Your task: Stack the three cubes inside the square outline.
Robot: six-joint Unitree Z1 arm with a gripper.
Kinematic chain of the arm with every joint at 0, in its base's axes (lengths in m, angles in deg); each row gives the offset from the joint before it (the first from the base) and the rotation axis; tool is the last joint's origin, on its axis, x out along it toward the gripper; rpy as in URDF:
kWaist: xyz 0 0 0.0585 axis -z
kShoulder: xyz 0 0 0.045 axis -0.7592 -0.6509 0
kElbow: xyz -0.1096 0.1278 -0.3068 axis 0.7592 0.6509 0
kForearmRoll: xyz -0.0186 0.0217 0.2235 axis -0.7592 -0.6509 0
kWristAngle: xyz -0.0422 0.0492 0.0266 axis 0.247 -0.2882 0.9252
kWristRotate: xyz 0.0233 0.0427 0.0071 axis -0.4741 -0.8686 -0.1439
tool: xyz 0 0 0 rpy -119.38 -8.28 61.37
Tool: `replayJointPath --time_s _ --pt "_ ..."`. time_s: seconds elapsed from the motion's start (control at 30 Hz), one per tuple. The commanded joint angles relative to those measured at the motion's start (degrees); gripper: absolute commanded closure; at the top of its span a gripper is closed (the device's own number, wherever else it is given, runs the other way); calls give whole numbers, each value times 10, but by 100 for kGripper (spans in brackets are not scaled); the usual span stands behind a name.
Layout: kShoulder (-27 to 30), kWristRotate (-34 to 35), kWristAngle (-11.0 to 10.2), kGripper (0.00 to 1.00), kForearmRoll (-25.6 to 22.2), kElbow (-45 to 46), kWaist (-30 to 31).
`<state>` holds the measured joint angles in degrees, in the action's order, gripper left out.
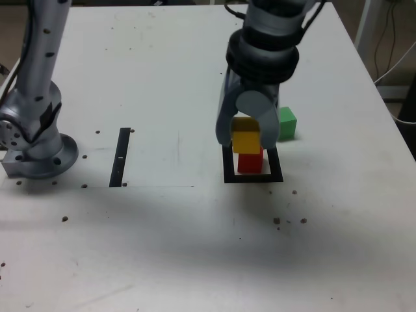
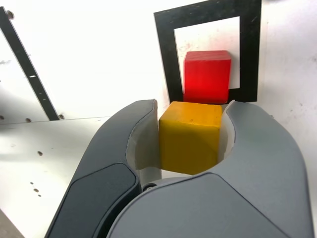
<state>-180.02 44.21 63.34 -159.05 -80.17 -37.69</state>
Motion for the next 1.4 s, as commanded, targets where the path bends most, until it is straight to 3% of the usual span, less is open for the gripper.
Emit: replayJointPath --time_s 0.0,0.57,0.67,0.8,0.9,1.37 --pt "-8 2 1 64 3 -4 -4" --pt "-22 3 -1 63 20 8 -29" --pt "-23 1 1 53 25 12 -30" --pt "-24 -3 5 27 39 21 -30" --pt "-24 -6 9 13 50 30 -30" --pt "-12 -11 13 6 60 57 -37"
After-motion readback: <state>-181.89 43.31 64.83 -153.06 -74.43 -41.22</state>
